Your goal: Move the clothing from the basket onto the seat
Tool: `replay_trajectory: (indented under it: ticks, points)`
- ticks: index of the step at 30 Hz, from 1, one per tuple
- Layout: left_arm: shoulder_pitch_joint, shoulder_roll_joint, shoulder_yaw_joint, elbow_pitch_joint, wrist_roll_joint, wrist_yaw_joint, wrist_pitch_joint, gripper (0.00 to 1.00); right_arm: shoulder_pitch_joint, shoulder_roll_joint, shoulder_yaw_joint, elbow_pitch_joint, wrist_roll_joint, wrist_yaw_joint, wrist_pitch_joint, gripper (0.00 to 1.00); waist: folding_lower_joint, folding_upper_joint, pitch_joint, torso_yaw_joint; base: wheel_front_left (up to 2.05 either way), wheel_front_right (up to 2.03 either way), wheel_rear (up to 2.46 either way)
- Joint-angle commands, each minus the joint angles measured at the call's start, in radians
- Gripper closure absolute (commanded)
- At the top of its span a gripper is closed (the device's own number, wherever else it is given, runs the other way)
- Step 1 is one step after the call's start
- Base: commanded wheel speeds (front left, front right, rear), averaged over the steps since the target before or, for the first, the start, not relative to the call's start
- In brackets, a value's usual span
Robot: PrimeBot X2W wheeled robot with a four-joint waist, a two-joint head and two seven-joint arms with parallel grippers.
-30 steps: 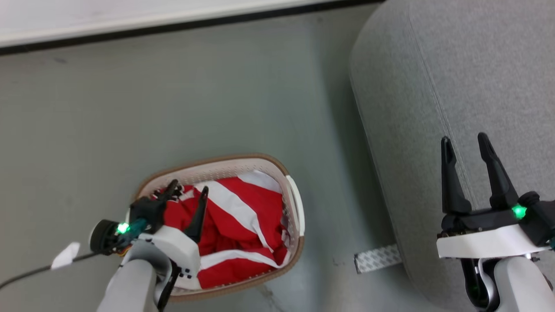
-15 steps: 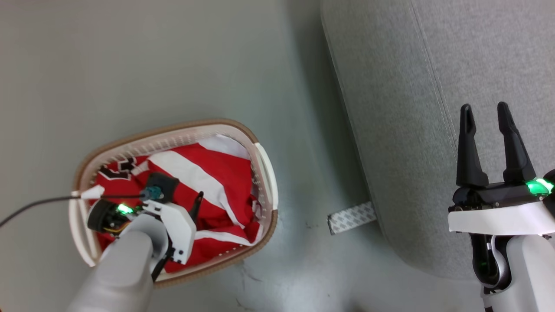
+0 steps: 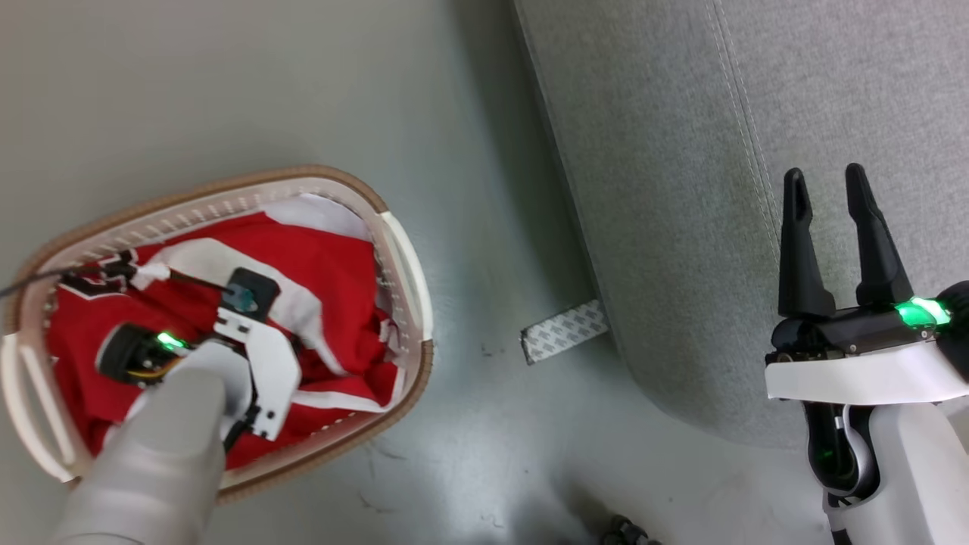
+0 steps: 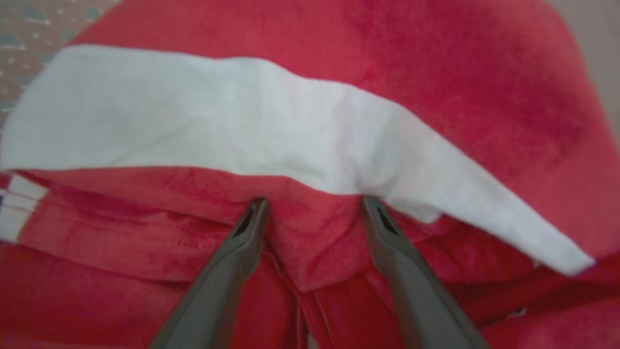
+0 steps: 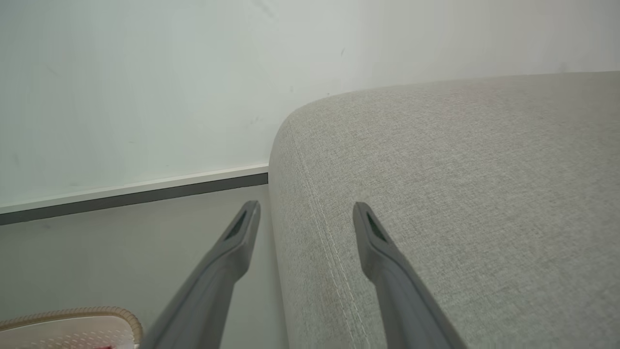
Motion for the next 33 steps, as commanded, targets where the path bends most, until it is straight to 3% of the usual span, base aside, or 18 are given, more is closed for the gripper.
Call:
replay_trajectory:
  ticks: [1,9,10,11,12,13,21,29,33]
  points:
    - [-0.018,0.019,-0.013,0.009,0.004,0.002,0.015,0.0,-0.016,-0.002,0.008,-0.004,0.014,-0.002,0.0,0.0,-0.0001,0.0,0.03,-0.024,0.0,0.0,0.0]
    - [-0.062,0.029,-0.076,0.029,0.026,0.002,0.084,0.0,-0.008,-0.002,0.012,-0.008,0.03,-0.002,0.0,0.0,-0.0001,0.0,0.083,-0.036,0.0,0.0,0.0]
    - [-0.064,0.028,-0.08,0.029,0.021,0.002,0.085,0.19,-0.007,-0.002,0.011,-0.009,0.03,-0.002,0.0,0.0,-0.0001,0.0,0.085,-0.035,0.0,0.0,0.0]
    - [-0.067,0.027,-0.085,0.03,0.017,0.002,0.084,0.58,-0.007,-0.002,0.01,-0.007,0.031,-0.002,0.0,0.0,-0.0001,0.0,0.085,-0.035,0.0,0.0,0.0]
    - [-0.069,0.026,-0.087,0.031,0.012,0.002,0.081,0.87,-0.008,-0.002,0.011,-0.005,0.033,-0.002,0.0,0.0,-0.0001,0.0,0.085,-0.035,0.0,0.0,0.0]
    - [-0.069,0.024,-0.09,0.031,0.006,0.002,0.077,1.0,-0.011,-0.002,0.012,-0.001,0.034,-0.002,0.0,0.0,-0.0001,0.0,0.083,-0.036,0.0,0.0,0.0]
    - [-0.046,-0.006,-0.104,0.028,-0.044,0.002,0.016,1.0,-0.031,-0.002,0.005,0.009,0.002,-0.002,0.0,0.0,-0.0001,0.0,0.008,-0.018,0.0,0.0,0.0]
    - [0.017,-0.053,-0.087,0.028,-0.111,0.002,-0.094,1.0,-0.004,-0.003,-0.015,0.006,-0.045,-0.002,0.0,0.0,-0.0001,0.0,-0.141,0.028,0.0,0.0,0.0]
    - [0.07,-0.09,-0.085,0.012,-0.169,0.002,-0.181,1.0,0.026,-0.003,-0.029,0.023,-0.087,-0.002,0.0,0.0,-0.0001,0.0,-0.256,0.084,0.0,0.0,0.0]
